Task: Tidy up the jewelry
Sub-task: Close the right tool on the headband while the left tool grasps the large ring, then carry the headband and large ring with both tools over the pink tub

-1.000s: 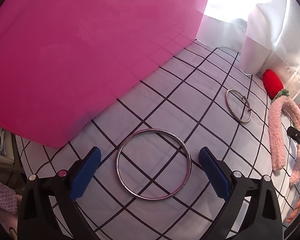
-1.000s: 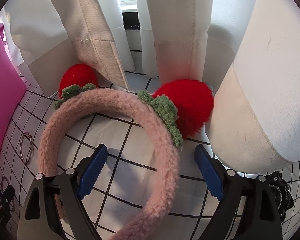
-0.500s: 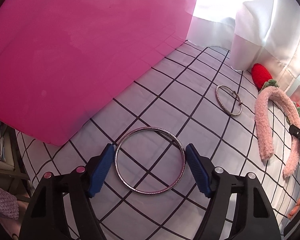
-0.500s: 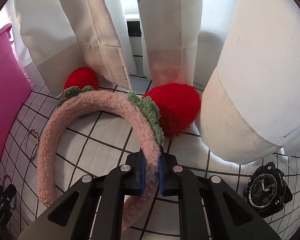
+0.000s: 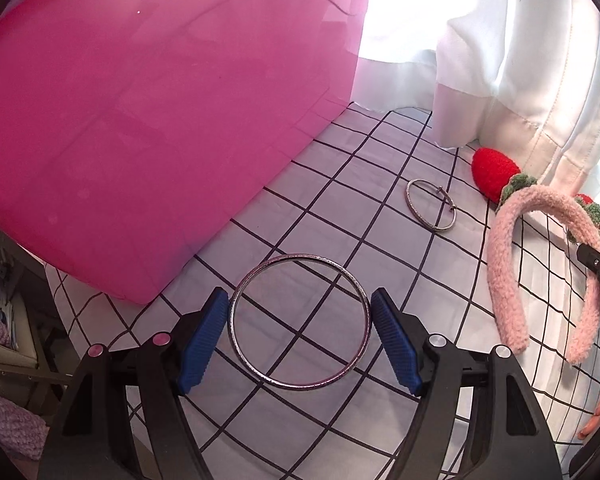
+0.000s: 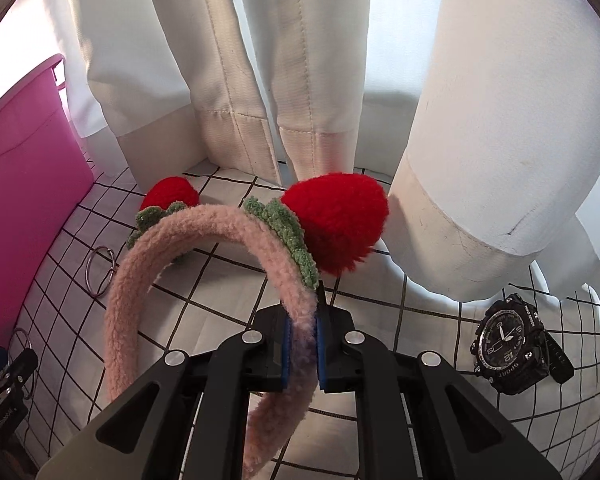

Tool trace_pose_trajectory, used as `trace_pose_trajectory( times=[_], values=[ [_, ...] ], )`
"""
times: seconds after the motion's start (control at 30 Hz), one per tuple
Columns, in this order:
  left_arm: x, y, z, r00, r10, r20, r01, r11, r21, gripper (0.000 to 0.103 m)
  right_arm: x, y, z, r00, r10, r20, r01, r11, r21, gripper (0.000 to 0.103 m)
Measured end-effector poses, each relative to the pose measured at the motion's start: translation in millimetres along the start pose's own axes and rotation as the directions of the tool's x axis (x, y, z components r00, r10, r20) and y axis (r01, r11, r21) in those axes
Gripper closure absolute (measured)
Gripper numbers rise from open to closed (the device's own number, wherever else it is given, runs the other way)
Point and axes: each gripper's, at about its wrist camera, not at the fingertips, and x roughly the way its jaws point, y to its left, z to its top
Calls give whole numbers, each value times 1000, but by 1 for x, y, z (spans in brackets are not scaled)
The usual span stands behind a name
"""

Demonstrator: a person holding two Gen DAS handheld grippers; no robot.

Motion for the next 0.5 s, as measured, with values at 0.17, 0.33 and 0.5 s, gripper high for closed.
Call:
trace_pose_trajectory(
  times=[0.17, 0.33, 0.5],
  values=[
    [-13, 0, 6, 999, -19, 30, 18, 1000, 19, 32, -25, 3, 0, 999, -1, 32, 2, 1000, -17, 93],
    [-29, 2, 11, 997, -37, 61, 35, 999, 40, 32, -50, 1, -4, 997, -8, 77, 9, 1000, -22, 93],
    [-49, 1, 18, 994, -68, 87, 63, 996, 67, 32, -70, 5, -1, 994, -10, 110, 11, 1000, -17, 93]
  ],
)
